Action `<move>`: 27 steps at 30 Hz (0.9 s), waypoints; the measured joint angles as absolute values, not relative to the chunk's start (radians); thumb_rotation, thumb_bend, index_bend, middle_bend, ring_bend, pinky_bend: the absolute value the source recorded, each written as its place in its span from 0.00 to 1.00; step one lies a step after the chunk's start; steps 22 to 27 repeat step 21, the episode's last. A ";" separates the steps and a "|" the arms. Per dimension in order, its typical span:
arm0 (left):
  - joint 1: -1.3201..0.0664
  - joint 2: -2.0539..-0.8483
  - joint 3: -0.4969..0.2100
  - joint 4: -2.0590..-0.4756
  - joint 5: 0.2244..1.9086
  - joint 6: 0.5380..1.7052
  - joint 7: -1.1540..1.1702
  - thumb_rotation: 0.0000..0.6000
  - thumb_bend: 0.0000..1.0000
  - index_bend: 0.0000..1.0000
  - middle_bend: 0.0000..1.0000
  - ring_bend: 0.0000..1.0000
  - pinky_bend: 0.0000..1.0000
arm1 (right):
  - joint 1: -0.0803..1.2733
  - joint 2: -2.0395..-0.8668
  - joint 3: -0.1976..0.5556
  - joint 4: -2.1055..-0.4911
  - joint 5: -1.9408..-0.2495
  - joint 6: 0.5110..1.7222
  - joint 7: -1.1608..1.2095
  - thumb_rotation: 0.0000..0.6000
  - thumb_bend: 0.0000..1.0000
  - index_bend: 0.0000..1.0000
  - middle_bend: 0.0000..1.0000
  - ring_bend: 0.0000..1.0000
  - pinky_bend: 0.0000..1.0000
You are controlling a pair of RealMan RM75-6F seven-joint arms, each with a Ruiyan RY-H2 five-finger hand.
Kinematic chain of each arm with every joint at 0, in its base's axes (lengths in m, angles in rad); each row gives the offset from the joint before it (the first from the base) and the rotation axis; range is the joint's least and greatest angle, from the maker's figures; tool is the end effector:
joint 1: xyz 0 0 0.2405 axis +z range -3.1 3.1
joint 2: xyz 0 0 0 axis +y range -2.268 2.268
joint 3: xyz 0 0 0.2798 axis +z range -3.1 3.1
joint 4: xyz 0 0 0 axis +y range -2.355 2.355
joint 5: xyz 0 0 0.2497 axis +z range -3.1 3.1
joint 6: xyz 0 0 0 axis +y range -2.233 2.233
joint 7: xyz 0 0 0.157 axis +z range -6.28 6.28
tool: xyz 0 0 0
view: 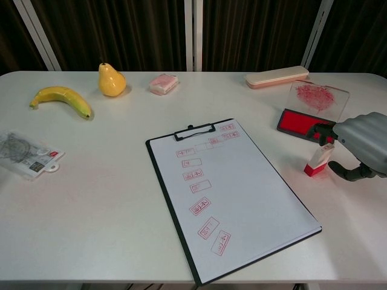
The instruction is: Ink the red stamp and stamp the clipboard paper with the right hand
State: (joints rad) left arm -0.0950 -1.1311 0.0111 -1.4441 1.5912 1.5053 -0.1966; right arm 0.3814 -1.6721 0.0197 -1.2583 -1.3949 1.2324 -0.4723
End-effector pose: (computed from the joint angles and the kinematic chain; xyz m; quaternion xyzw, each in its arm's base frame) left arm -0.3744 0.1901 0.1369 -0.6201 -0.3919 -0.4036 0.5468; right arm -0.2846 -0.2771 -0.0746 0.7421 -0.2917 0.2954 0.5262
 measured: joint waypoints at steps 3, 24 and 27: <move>-0.093 -1.128 0.010 -1.446 1.591 1.510 -0.197 0.83 0.09 0.11 0.07 0.09 0.19 | 0.375 -1.641 0.021 -1.302 -1.404 1.249 -0.472 1.00 0.32 0.18 0.26 0.73 0.90; -0.088 -1.104 0.002 -1.493 1.597 1.536 -0.151 0.82 0.09 0.11 0.07 0.09 0.19 | 0.160 -1.207 0.009 -1.662 -1.456 1.593 -0.319 1.00 0.16 0.00 0.00 0.00 0.00; -0.088 -1.104 0.002 -1.493 1.597 1.536 -0.151 0.82 0.09 0.11 0.07 0.09 0.19 | 0.160 -1.207 0.009 -1.662 -1.456 1.593 -0.319 1.00 0.16 0.00 0.00 0.00 0.00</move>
